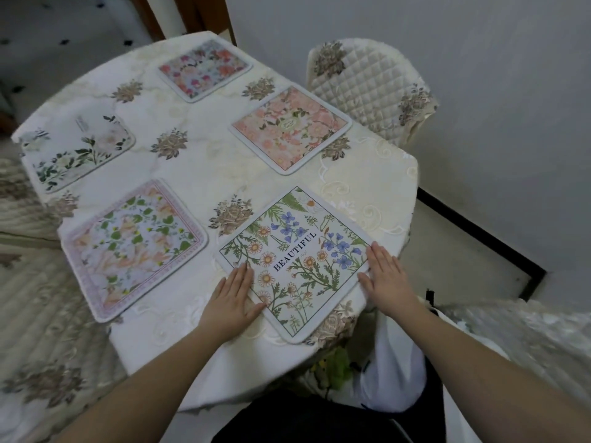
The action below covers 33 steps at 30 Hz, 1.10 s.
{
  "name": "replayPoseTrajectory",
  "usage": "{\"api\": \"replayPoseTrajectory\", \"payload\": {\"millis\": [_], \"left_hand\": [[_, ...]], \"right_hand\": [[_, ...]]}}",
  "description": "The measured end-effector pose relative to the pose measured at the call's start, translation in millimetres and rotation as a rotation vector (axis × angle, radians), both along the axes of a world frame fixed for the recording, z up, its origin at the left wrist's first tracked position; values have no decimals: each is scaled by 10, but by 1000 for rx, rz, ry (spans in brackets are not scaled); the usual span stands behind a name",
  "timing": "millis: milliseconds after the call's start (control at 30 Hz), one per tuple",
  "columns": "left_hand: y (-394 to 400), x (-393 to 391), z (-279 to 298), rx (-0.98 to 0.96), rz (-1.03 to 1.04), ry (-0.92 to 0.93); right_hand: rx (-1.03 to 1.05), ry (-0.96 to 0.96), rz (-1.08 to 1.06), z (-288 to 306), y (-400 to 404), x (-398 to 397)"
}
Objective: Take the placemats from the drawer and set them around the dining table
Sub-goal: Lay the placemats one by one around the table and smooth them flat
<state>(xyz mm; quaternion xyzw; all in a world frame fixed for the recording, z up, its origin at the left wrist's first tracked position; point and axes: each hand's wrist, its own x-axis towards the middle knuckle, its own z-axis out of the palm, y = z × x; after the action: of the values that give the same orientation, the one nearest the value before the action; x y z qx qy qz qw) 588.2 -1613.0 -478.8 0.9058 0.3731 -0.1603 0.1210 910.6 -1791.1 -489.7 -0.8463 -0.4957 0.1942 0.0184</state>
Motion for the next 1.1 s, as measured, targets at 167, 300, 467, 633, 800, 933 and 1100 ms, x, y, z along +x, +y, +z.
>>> {"api": "replayPoseTrajectory", "payload": {"millis": [167,300,467,633,800,933,1100], "left_hand": [[208,-17,86,14,-36,-63],[439,120,162,81,-45,-302],[702,238,124,113,-25,-465],[894,325,-45,137,59,-433],[970,401,-288,100,127,-453],[929,414,-372,99,140,-384],[950,405,-369,89,133,-343]], "right_hand": [[86,-61,-70,45,137,-106],[153,-56,15,92,452,-393],[148,49,192,154,1102,-875],[145,140,312,67,1661,-1163],[168,108,376,6,2104,-1229],[164,61,443,-58,2254,-1206],[161,-31,455,-141,2341,-1050]]}}
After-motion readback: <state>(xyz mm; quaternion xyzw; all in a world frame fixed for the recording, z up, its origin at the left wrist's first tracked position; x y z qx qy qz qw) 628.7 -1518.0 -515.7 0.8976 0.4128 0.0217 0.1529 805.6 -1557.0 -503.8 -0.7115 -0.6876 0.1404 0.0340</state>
